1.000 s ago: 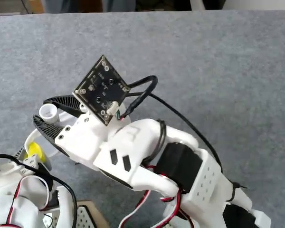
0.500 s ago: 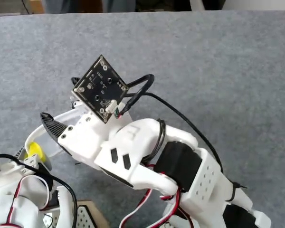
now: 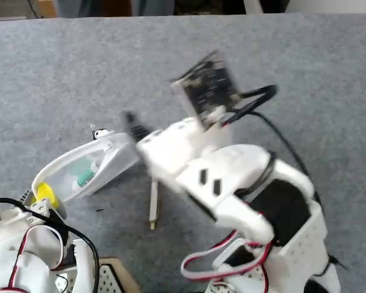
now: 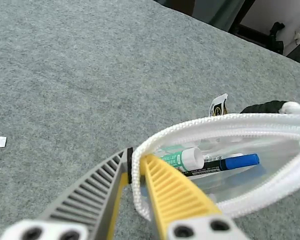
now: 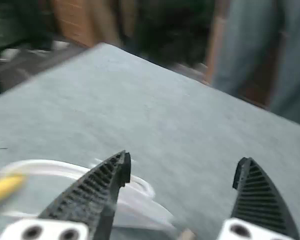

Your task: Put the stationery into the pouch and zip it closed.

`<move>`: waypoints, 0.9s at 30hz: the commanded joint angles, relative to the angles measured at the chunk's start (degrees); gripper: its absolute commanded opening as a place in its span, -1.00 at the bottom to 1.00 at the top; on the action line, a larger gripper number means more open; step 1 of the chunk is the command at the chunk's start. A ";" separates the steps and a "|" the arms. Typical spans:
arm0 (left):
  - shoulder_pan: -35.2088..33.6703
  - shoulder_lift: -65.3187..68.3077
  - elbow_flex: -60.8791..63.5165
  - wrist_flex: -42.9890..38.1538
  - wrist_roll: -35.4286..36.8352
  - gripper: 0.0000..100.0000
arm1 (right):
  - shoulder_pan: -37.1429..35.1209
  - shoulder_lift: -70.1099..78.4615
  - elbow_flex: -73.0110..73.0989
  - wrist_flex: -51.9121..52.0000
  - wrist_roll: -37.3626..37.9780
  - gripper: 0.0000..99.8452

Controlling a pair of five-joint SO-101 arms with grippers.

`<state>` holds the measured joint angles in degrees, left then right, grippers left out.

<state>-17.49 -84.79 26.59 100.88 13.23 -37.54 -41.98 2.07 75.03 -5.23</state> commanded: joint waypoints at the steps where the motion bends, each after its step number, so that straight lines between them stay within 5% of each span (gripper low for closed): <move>1: -0.40 -0.09 -0.92 0.00 -0.35 -0.94 | 9.49 -2.24 10.15 2.37 0.18 -0.33; 5: -0.48 -0.44 -0.92 0.00 -0.35 -0.94 | 11.08 -3.21 25.98 -2.73 -0.88 -0.33; 11: -0.48 -0.44 -0.92 0.00 -0.35 -0.94 | 10.55 -2.77 39.08 -20.84 -15.03 -0.33; 27: -0.48 -0.53 -0.92 0.00 -0.35 -0.94 | 4.13 28.26 31.25 -28.84 -17.14 -0.33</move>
<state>-17.49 -85.14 26.59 100.88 13.23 -31.74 -17.63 37.49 47.52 -20.97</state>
